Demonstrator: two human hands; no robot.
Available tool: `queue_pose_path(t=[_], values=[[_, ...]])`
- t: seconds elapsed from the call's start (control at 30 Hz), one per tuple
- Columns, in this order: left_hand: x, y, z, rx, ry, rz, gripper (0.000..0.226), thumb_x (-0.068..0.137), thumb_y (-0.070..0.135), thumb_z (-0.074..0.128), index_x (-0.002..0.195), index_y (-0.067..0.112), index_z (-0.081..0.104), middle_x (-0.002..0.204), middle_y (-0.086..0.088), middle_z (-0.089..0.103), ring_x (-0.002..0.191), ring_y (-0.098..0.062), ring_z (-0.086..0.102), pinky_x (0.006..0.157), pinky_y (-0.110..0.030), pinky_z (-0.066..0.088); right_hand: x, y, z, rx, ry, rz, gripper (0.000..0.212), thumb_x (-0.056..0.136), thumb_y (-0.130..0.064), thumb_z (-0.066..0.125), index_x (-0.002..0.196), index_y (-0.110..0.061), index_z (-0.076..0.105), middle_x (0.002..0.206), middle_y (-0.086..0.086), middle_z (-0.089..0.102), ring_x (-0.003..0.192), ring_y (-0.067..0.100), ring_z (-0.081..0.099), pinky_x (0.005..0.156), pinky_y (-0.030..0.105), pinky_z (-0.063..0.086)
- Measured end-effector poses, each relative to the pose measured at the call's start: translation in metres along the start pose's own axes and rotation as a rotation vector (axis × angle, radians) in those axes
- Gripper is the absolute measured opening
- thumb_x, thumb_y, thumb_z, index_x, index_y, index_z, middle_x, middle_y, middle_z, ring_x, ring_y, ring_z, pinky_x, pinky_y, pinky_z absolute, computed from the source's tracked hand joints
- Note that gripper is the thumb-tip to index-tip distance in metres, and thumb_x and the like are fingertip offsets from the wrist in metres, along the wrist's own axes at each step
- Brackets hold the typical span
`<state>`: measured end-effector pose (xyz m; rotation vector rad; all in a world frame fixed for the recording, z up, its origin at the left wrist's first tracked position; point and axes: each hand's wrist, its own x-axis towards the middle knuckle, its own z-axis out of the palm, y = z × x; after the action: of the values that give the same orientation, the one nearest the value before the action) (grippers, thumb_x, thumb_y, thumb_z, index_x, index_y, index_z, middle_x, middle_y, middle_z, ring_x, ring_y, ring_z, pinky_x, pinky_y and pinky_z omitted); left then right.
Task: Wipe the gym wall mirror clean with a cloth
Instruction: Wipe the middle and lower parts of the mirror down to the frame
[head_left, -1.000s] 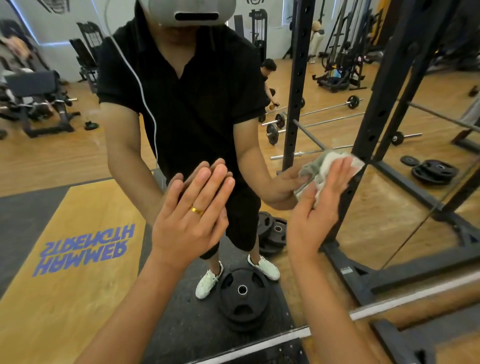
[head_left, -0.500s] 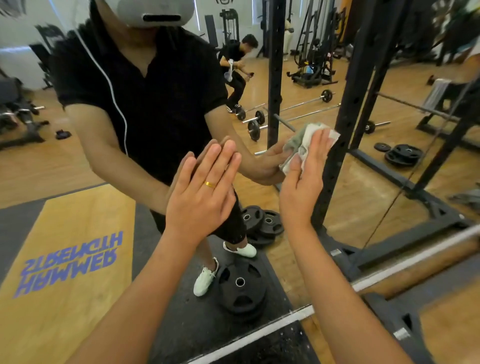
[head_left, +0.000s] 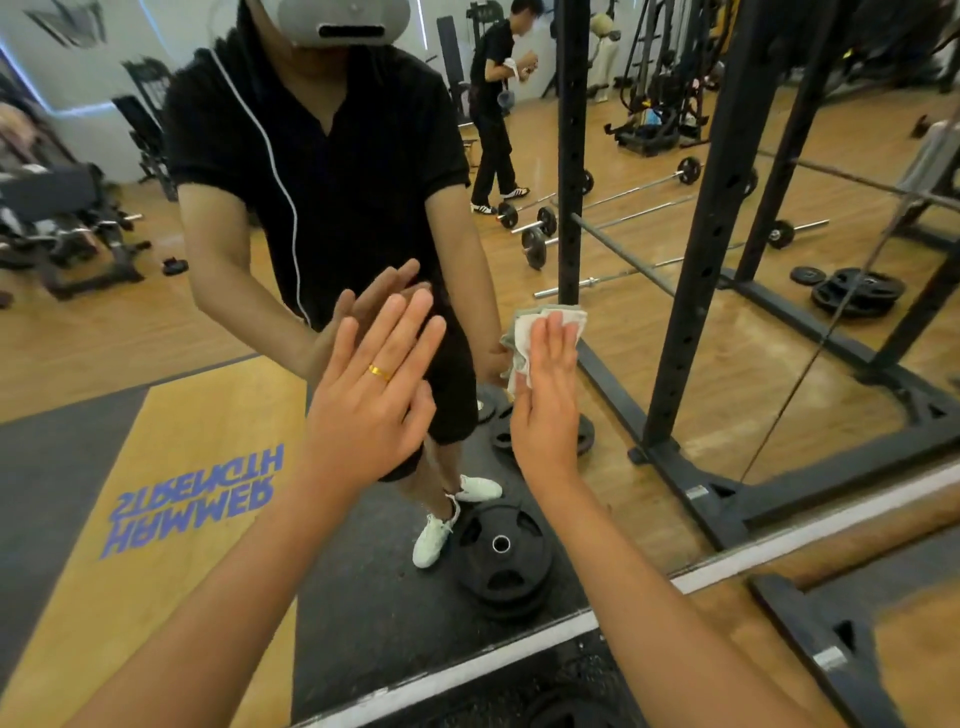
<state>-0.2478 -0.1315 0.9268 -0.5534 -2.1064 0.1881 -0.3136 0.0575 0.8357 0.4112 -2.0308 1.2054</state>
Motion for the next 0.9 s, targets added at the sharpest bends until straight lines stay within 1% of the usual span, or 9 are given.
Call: queue_pose_path(t=[0.07, 0.17, 0.27, 0.37, 0.5, 0.57, 0.63, 0.77, 0.9], values=[[-0.024, -0.008, -0.016, 0.040, 0.012, -0.018, 0.061, 0.098, 0.013, 0.056, 0.156, 0.005, 0.041, 0.166, -0.014, 0.031, 0.157, -0.028, 0.023, 0.122, -0.062, 0.026, 0.003, -0.004, 0.003, 0.015, 0.020, 0.025, 0.057, 0.107, -0.014, 0.035, 0.161, -0.007, 0.018, 0.169, 0.004, 0.009, 0.158, 0.026, -0.001, 0.129, 0.029, 0.012], [-0.062, -0.032, -0.038, 0.117, 0.011, -0.040, 0.061, 0.099, 0.016, 0.055, 0.157, 0.006, 0.040, 0.166, -0.012, 0.033, 0.157, -0.027, 0.025, 0.125, -0.058, 0.016, 0.002, -0.011, 0.003, 0.014, 0.042, 0.017, 0.054, 0.110, -0.016, 0.032, 0.161, -0.008, 0.015, 0.169, 0.007, 0.009, 0.158, 0.020, -0.008, 0.127, 0.054, 0.021], [-0.076, -0.070, -0.047, 0.125, 0.015, -0.036, 0.062, 0.099, 0.018, 0.057, 0.158, 0.007, 0.039, 0.165, -0.013, 0.036, 0.154, -0.029, 0.031, 0.119, -0.067, 0.027, 0.018, -0.013, -0.008, 0.005, 0.081, 0.001, 0.058, 0.108, -0.006, 0.038, 0.161, -0.010, 0.014, 0.169, 0.014, 0.014, 0.158, 0.015, -0.009, 0.125, 0.061, 0.020], [-0.077, -0.094, -0.042, 0.161, 0.015, 0.045, 0.065, 0.098, 0.020, 0.060, 0.157, 0.006, 0.039, 0.165, -0.012, 0.036, 0.152, -0.030, 0.035, 0.112, -0.067, 0.032, 0.049, -0.031, -0.015, 0.037, 0.210, 0.057, 0.057, 0.107, -0.008, 0.036, 0.161, -0.005, 0.020, 0.169, 0.015, 0.017, 0.157, 0.019, -0.001, 0.127, 0.052, 0.021], [-0.083, -0.091, -0.029, 0.221, 0.101, 0.068, 0.063, 0.096, 0.023, 0.060, 0.155, 0.007, 0.045, 0.163, -0.012, 0.039, 0.154, -0.029, 0.031, 0.122, -0.062, 0.019, 0.065, -0.062, -0.003, 0.051, 0.374, 0.145, 0.054, 0.108, -0.007, 0.038, 0.160, -0.002, 0.025, 0.170, 0.014, 0.020, 0.159, 0.031, 0.007, 0.130, 0.035, 0.011], [-0.081, -0.091, -0.026, 0.188, 0.114, 0.087, 0.061, 0.096, 0.022, 0.059, 0.154, 0.007, 0.046, 0.163, -0.012, 0.039, 0.155, -0.029, 0.029, 0.122, -0.062, 0.019, 0.052, -0.083, 0.019, 0.058, 0.427, 0.180, 0.055, 0.107, -0.004, 0.039, 0.160, -0.002, 0.026, 0.170, 0.012, 0.020, 0.159, 0.030, 0.009, 0.128, 0.025, 0.008], [-0.078, -0.092, -0.025, 0.178, 0.111, 0.108, 0.060, 0.098, 0.024, 0.056, 0.154, 0.008, 0.047, 0.163, -0.012, 0.038, 0.155, -0.028, 0.027, 0.126, -0.060, 0.012, 0.030, -0.104, 0.047, 0.083, 0.449, 0.198, 0.055, 0.106, -0.003, 0.040, 0.160, -0.004, 0.026, 0.169, 0.006, 0.018, 0.159, 0.024, 0.007, 0.126, 0.019, 0.007], [-0.081, -0.100, -0.019, 0.228, 0.122, 0.153, 0.062, 0.099, 0.028, 0.051, 0.158, 0.011, 0.041, 0.165, -0.011, 0.035, 0.154, -0.028, 0.027, 0.127, -0.059, 0.005, 0.011, -0.119, 0.080, 0.074, 0.463, 0.179, 0.055, 0.105, 0.000, 0.040, 0.159, -0.001, 0.028, 0.168, 0.006, 0.020, 0.159, 0.026, 0.009, 0.125, 0.019, 0.010], [-0.087, -0.104, -0.017, 0.217, 0.120, 0.155, 0.064, 0.101, 0.030, 0.049, 0.160, 0.011, 0.036, 0.166, -0.010, 0.032, 0.154, -0.026, 0.026, 0.126, -0.059, 0.004, 0.028, -0.115, 0.067, 0.093, 0.457, 0.199, 0.054, 0.107, -0.004, 0.036, 0.160, -0.006, 0.027, 0.169, 0.002, 0.018, 0.160, 0.022, 0.007, 0.127, 0.023, 0.010]])
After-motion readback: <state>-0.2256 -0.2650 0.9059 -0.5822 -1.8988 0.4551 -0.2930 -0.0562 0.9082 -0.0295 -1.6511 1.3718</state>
